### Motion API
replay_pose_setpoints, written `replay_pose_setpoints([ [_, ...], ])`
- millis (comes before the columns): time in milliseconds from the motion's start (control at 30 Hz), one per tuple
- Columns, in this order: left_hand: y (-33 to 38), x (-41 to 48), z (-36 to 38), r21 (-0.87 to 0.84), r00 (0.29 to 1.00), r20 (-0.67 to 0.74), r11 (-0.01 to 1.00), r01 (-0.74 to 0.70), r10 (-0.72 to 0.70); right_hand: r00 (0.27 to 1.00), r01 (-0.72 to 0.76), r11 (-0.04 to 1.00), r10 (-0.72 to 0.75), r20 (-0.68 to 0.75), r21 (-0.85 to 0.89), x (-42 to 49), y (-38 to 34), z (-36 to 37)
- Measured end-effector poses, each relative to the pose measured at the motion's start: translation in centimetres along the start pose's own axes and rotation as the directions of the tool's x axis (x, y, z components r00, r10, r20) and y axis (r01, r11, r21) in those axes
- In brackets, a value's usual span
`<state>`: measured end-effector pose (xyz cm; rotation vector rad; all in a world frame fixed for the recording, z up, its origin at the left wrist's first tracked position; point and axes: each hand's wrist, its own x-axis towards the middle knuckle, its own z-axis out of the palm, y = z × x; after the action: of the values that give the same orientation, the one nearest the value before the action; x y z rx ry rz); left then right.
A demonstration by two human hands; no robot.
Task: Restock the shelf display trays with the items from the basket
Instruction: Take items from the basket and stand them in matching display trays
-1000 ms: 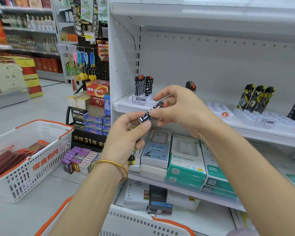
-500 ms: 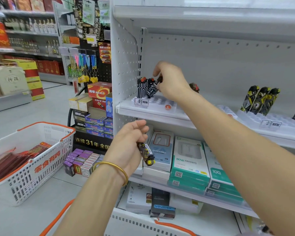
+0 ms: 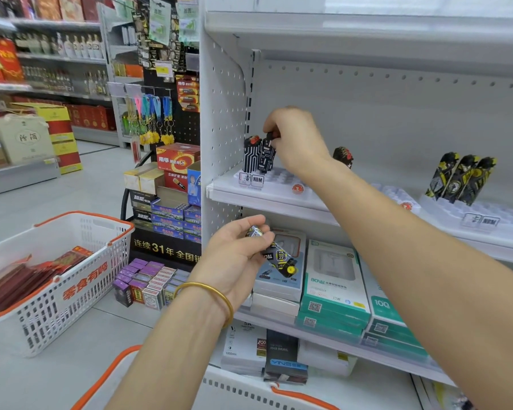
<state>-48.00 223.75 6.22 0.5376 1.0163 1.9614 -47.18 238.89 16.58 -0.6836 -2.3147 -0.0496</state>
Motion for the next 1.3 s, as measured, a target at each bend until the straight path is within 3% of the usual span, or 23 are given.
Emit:
replay_pose_setpoints([
  [300, 0.3, 0.0, -0.3, -0.066, 1.000, 0.017, 0.998, -0.010, 0.011, 0.997, -0.073, 0.991, 0.073, 0.007, 0.114, 0.6, 0.5, -0.1],
  [400, 0.3, 0.1, -0.3, -0.056, 1.000, 0.016, 0.998, -0.011, 0.012, 0.985, -0.168, 0.971, 0.161, 0.056, 0.171, 1.1, 0.4, 0.0],
  [667, 0.5, -0.4, -0.3, -0.090, 0.998, 0.046, 0.995, -0.041, 0.045, 0.996, -0.073, 0.994, 0.067, 0.066, 0.084, -0.5, 0.1, 0.4],
  [800, 0.6, -0.7, -0.4, -0.088, 0.996, 0.038, 0.994, -0.072, 0.076, 0.997, -0.062, 0.979, 0.068, -0.025, 0.195, -3.6, -0.2, -2.7],
  [933, 0.5, -1.2, 0.4, -0.070, 0.996, 0.021, 0.994, -0.089, 0.091, 0.988, -0.153, 0.839, 0.118, 0.099, 0.523, -9.6, -0.1, -6.1],
  [1133, -2.0, -3.2, 4.1, -0.075, 0.995, 0.076, 0.995, -0.059, 0.065, 0.903, -0.423, 0.545, 0.188, 0.386, 0.724, -17.7, 2.9, -9.7],
  [1233, -3.2, -4.0, 6.5, -0.013, 0.988, 0.154, 1.000, -0.023, 0.024, 0.902, -0.432, 0.480, 0.252, 0.351, 0.764, -19.3, 5.0, -11.2],
  [1300, -3.6, -4.3, 7.8, 0.148, 0.975, 0.222, 0.989, -0.031, -0.003, 0.894, -0.426, 0.454, 0.344, 0.287, 0.782, -19.6, 6.6, -12.4],
])
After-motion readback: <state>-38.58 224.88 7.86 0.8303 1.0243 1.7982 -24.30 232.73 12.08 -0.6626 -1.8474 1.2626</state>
